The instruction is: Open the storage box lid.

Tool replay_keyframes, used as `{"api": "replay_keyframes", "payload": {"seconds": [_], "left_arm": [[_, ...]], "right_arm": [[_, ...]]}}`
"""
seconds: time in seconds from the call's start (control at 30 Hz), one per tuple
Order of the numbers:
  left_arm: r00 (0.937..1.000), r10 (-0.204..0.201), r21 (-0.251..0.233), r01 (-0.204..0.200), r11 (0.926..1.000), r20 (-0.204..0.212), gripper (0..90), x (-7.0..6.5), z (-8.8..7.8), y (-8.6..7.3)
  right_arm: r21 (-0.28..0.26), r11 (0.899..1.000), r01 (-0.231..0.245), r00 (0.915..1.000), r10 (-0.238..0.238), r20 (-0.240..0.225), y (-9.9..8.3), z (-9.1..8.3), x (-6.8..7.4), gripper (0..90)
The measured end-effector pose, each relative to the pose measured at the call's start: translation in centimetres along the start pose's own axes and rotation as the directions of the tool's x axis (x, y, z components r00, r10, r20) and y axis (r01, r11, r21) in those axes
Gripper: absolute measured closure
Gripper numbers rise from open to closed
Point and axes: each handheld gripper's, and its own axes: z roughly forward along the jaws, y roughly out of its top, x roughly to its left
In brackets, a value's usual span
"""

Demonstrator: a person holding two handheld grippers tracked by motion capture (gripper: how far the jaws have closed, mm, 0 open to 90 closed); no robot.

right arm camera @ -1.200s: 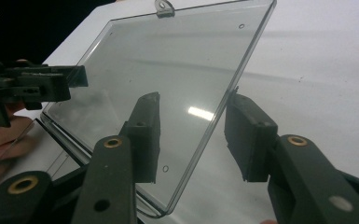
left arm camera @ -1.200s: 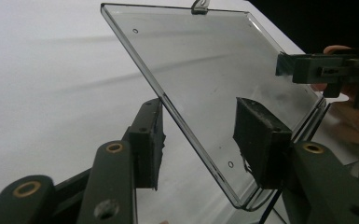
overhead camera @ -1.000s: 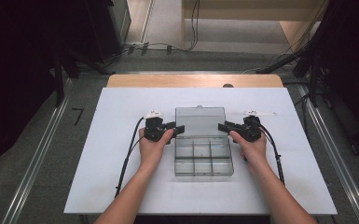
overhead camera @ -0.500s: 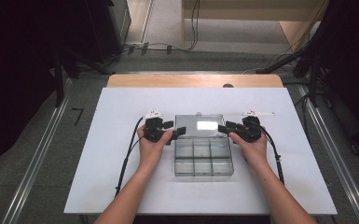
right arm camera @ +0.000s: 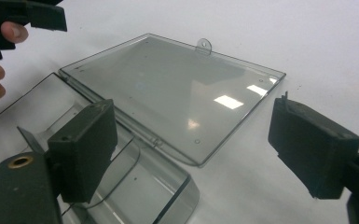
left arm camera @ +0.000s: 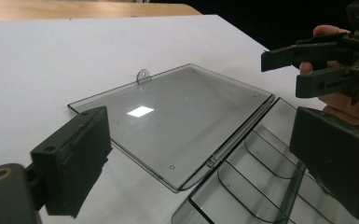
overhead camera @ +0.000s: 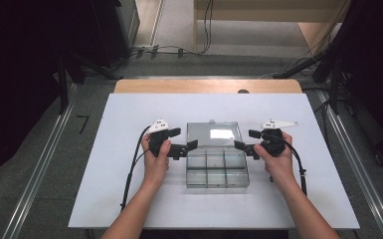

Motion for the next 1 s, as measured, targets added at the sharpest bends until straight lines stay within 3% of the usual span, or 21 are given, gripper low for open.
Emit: {"api": "replay_keyframes", "payload": {"seconds": [0.47, 0.63, 0.83, 1.0], "left_arm": [[0.9978, 0.063, -0.013, -0.064, 0.9979, -0.021, 0.0, -1.2, -3.1, -1.2], [0.9959, 0.085, -0.011, -0.085, 0.9963, -0.033, 0.0, -1.5, -4.1, -1.8], [0.9944, 0.099, -0.008, -0.099, 0.9950, -0.038, 0.0, -1.9, -4.9, -2.5], [0.9931, 0.108, -0.006, -0.108, 0.9941, -0.046, 0.0, -2.2, -5.6, -3.0]], "right_arm": [[-0.008, 0.996, 0.088, 0.9961, -0.088, 0.004, -1.4, -2.5, 1.1, 0.5], [-0.005, 0.993, 0.116, 0.9931, -0.115, 0.020, -1.8, -3.2, 1.5, 0.0], [0.010, 0.992, 0.128, 0.9911, -0.129, 0.034, -2.5, -3.8, 1.8, 0.0], [-0.015, 0.992, 0.125, 0.9915, -0.125, 0.036, -3.1, -4.7, 1.6, 0.0]]}}
